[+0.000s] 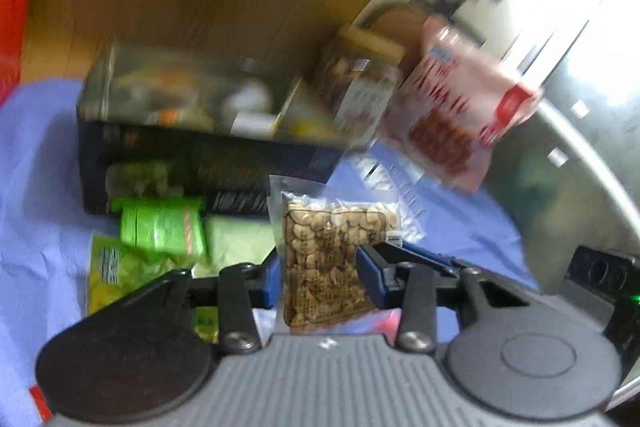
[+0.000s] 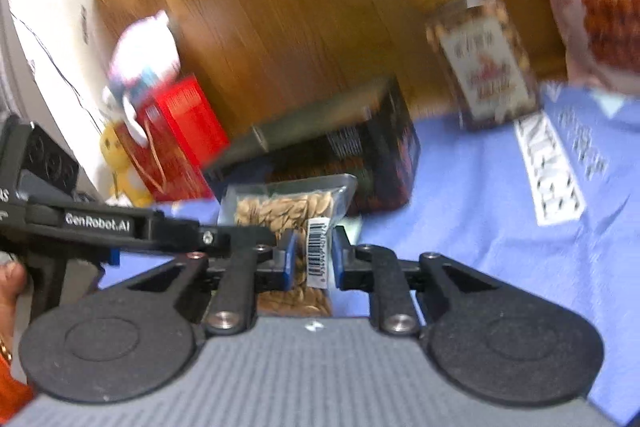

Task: Organize snacks
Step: 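Grasp the clear peanut bag with barcode using the left tool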

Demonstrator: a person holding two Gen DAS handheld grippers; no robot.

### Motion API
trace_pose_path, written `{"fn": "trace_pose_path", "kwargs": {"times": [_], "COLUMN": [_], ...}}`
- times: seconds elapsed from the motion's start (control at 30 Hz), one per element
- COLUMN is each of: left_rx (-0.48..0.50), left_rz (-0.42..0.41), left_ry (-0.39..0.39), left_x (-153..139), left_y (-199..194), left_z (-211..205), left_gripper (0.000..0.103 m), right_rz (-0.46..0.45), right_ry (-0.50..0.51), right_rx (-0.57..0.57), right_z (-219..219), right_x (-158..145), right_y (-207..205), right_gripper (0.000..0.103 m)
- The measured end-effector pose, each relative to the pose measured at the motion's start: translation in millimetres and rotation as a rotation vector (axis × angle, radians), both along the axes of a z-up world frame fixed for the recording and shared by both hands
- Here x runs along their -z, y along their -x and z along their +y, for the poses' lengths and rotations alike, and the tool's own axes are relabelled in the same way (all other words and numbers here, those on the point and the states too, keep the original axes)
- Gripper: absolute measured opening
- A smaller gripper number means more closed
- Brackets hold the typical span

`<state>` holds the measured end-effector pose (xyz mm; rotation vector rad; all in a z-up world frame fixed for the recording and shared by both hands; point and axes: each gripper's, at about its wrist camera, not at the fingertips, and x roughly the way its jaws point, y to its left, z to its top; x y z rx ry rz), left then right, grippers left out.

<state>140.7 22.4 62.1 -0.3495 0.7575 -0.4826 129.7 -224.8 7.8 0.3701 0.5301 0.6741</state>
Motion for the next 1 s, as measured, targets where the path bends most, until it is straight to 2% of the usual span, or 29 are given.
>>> {"fn": "trace_pose_path", "kwargs": {"times": [0.17,0.3,0.37,0.53,0.7,0.8,0.9,0.97,1.0], "left_rx": [-0.001,0.011,0.005,-0.023,-0.066,-0.085,-0.07,-0.058,-0.05], "left_rz": [-0.144,-0.132,-0.094,0.027,0.128,0.123,0.113,0.107,0.103], "left_ry": [0.001,-0.005,0.0,0.031,0.085,0.099,0.119,0.104,0.095], "left_x": [-36.6,-28.2,-15.0,26.1,56.0,59.6,59.8,58.4,58.1], "left_y": [39.9,76.3,92.0,122.3,125.4,126.3,132.8,137.4,139.6], "left_z": [5.5,14.4,20.9,39.4,56.1,61.1,66.2,66.2,65.2], "left_gripper": [0.037,0.037,0.037,0.037,0.039,0.046,0.062,0.065,0.065], "right_rz": [-0.15,-0.2,-0.175,-0.033,0.072,0.09,0.086,0.083,0.064], "right_ry": [-0.025,-0.025,-0.009,0.056,0.075,0.086,0.118,0.122,0.132], "right_rx": [-0.011,-0.045,-0.076,-0.163,-0.19,-0.174,-0.192,-0.243,-0.273], "right_z": [-0.7,4.6,7.0,22.0,36.0,42.5,42.8,40.5,40.1], "right_x": [-33.6,-46.9,-43.6,-15.6,5.8,8.2,11.4,13.2,12.7], "right_y": [25.8,49.2,60.2,83.2,91.5,90.2,93.5,99.9,106.1], "right_gripper": [0.021,0.021,0.021,0.021,0.022,0.03,0.038,0.056,0.059]}}
